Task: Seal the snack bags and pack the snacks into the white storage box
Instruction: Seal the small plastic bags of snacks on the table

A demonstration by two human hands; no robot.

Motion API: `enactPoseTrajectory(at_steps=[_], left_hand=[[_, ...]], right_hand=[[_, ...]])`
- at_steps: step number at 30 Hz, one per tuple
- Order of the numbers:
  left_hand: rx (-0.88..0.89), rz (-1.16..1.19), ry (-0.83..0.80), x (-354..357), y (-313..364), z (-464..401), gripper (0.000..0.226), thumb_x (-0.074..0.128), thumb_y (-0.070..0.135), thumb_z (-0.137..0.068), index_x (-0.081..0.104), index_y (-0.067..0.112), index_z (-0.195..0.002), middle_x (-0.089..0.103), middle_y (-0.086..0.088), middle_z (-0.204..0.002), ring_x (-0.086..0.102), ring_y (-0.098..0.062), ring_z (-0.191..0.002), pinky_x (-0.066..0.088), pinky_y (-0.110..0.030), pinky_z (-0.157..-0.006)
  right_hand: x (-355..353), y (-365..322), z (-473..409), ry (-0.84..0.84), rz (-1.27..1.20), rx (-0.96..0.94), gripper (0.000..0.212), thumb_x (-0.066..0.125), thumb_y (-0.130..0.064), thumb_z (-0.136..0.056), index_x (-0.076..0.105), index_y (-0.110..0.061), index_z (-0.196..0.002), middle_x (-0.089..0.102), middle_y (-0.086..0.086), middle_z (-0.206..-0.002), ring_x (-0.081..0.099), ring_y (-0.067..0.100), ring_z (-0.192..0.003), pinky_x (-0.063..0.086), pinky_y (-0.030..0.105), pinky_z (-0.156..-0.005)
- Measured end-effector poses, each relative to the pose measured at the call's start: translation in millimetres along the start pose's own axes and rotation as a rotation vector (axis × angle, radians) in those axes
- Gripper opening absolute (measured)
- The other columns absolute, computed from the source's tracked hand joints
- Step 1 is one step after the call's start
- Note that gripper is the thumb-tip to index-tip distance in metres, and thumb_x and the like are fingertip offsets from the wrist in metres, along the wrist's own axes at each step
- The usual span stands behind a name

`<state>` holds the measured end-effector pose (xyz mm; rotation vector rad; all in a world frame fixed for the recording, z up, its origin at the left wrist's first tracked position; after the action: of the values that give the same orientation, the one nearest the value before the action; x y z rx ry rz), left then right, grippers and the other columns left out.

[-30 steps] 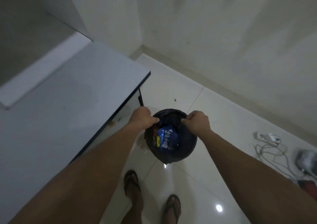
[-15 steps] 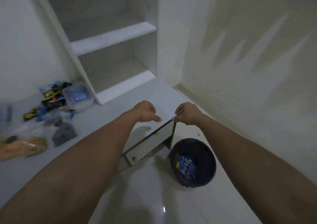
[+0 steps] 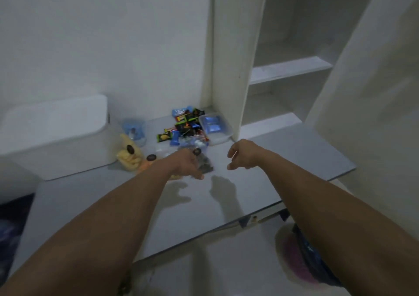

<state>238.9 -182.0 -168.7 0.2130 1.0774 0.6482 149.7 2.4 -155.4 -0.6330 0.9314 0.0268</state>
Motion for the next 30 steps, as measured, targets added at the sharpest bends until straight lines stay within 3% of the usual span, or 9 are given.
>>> enactPoseTrajectory(at_steps=[4, 7, 10, 13, 15, 19, 22, 26, 30], left_hand=[[-0.072, 0.034, 0.035, -21.0, -58.1, 13.3, 0.048, 0.080, 0.038, -0.069, 0.070, 0.003, -0.100, 0.068, -0.016, -0.103, 0.062, -0.025, -0.085, 0.050, -0.031, -0.069], [-0.105, 0.038, 0.091, -29.1, -89.9, 17.8, 0.042, 0.075, 0.035, -0.073, 0.071, 0.002, -0.098, 0.067, -0.016, -0.101, 0.063, -0.029, -0.093, 0.051, -0.035, -0.076], [-0.175, 0.093, 0.140, -34.5, -119.6, 18.2, 0.038, 0.074, 0.030, -0.076, 0.069, -0.006, -0.089, 0.057, -0.009, -0.074, 0.055, -0.022, -0.077, 0.040, -0.030, -0.064], [-0.286, 0.133, 0.201, -43.3, -148.8, 17.3, 0.032, 0.074, 0.031, -0.076, 0.064, 0.000, -0.075, 0.052, -0.006, -0.065, 0.052, -0.021, -0.076, 0.036, -0.028, -0.059], [-0.349, 0.152, 0.259, -52.7, -169.1, 14.5, 0.029, 0.075, 0.031, -0.073, 0.061, 0.006, -0.074, 0.061, -0.011, -0.075, 0.056, -0.023, -0.078, 0.039, -0.029, -0.063], [-0.502, 0.222, 0.440, -78.9, -205.4, 5.8, 0.038, 0.071, 0.036, -0.070, 0.064, 0.004, -0.089, 0.067, -0.016, -0.096, 0.064, -0.032, -0.091, 0.044, -0.030, -0.068], [-0.603, 0.290, 0.571, -96.1, -222.3, -1.8, 0.043, 0.068, 0.040, -0.074, 0.063, 0.003, -0.095, 0.066, -0.015, -0.097, 0.064, -0.032, -0.092, 0.045, -0.031, -0.069], [-0.708, 0.352, 0.710, -111.1, -234.5, -11.9, 0.034, 0.069, 0.038, -0.077, 0.065, 0.006, -0.086, 0.067, -0.012, -0.090, 0.065, -0.031, -0.088, 0.044, -0.030, -0.068], [-0.693, 0.402, 0.794, -116.9, -244.2, -20.2, 0.012, 0.067, 0.025, -0.080, 0.074, 0.015, -0.081, 0.074, -0.008, -0.089, 0.069, -0.027, -0.084, 0.053, -0.031, -0.075]], right_hand=[[29.9, -59.9, -19.6, -0.025, 0.043, -0.054, 0.038, 0.079, -0.023, -0.073, 0.065, -0.011, -0.107, 0.067, 0.009, -0.100, 0.062, 0.022, -0.074, 0.056, 0.031, -0.065], [49.3, -88.5, -35.8, -0.037, 0.095, -0.077, 0.028, 0.081, -0.024, -0.070, 0.068, -0.013, -0.093, 0.063, 0.001, -0.083, 0.055, 0.012, -0.063, 0.049, 0.023, -0.056], [66.7, -110.2, -57.4, -0.042, 0.109, -0.121, 0.034, 0.079, -0.022, -0.073, 0.068, -0.010, -0.103, 0.067, 0.006, -0.102, 0.059, 0.015, -0.081, 0.048, 0.024, -0.070], [75.8, -134.4, -81.5, -0.050, 0.130, -0.172, 0.042, 0.075, -0.024, -0.078, 0.065, -0.009, -0.116, 0.065, 0.007, -0.116, 0.062, 0.020, -0.099, 0.051, 0.029, -0.084], [78.0, -152.8, -101.2, -0.074, 0.138, -0.208, 0.042, 0.074, -0.025, -0.079, 0.064, -0.010, -0.117, 0.065, 0.008, -0.115, 0.064, 0.023, -0.097, 0.056, 0.034, -0.083], [77.0, -193.4, -144.9, -0.101, 0.117, -0.258, 0.041, 0.076, -0.025, -0.078, 0.064, -0.006, -0.113, 0.062, 0.007, -0.085, 0.064, 0.023, -0.071, 0.057, 0.034, -0.064], [76.8, -223.8, -175.7, -0.115, 0.113, -0.313, 0.041, 0.075, -0.026, -0.079, 0.064, -0.005, -0.113, 0.066, 0.011, -0.094, 0.068, 0.028, -0.081, 0.059, 0.036, -0.069], [80.2, -261.7, -209.9, -0.107, 0.161, -0.415, 0.037, 0.066, -0.023, -0.084, 0.064, 0.002, -0.111, 0.065, 0.018, -0.114, 0.061, 0.031, -0.103, 0.050, 0.039, -0.092], [90.8, -285.3, -244.1, -0.145, 0.073, -0.441, 0.057, 0.065, -0.022, -0.085, 0.045, -0.005, -0.135, 0.051, 0.013, -0.136, 0.050, 0.029, -0.123, 0.041, 0.033, -0.098]])
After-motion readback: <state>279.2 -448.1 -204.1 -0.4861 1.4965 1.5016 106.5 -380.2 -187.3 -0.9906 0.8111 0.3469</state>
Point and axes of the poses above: each hand's wrist, its own z-axis away from the middle knuckle, its own x-axis out of the palm, y = z × x, the point moved 3 cm from there along -z, towards the middle knuckle
